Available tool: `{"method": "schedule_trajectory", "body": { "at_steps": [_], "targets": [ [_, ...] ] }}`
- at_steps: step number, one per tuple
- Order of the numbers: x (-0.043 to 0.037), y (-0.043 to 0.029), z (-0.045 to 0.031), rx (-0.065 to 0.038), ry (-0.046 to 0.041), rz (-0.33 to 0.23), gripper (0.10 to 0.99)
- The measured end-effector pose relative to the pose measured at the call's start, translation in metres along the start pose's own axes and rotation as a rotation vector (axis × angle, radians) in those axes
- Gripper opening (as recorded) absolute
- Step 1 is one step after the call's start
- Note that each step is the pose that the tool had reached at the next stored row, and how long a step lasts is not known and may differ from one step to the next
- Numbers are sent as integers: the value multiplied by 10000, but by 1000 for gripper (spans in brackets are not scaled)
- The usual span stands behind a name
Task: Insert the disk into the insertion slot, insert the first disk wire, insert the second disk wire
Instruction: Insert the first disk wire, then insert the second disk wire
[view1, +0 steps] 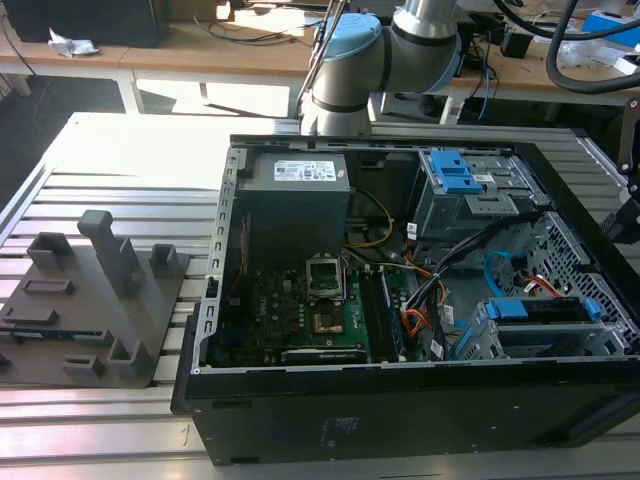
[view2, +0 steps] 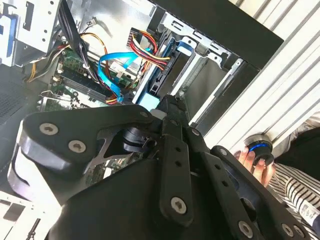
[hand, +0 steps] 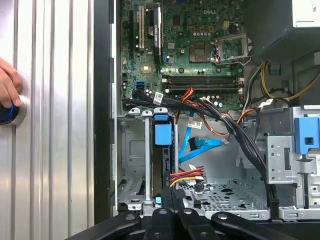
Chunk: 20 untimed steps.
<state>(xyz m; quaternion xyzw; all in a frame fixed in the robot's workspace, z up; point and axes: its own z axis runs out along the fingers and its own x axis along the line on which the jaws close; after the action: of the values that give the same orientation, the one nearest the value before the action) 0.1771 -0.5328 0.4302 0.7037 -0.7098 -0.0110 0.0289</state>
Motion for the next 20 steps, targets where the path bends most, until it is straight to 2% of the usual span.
{"method": "schedule_trajectory", "body": {
  "at_steps": [13,15,16,17,20],
  "targets": [
    [0,0,-2,0,1,0,106],
    [0,0,-2,0,1,0,235],
    [0,0,-2,0,0,0,235],
    [0,0,-3,0,1,0,302],
    [0,0,-3,0,1,0,302]
  ]
}}
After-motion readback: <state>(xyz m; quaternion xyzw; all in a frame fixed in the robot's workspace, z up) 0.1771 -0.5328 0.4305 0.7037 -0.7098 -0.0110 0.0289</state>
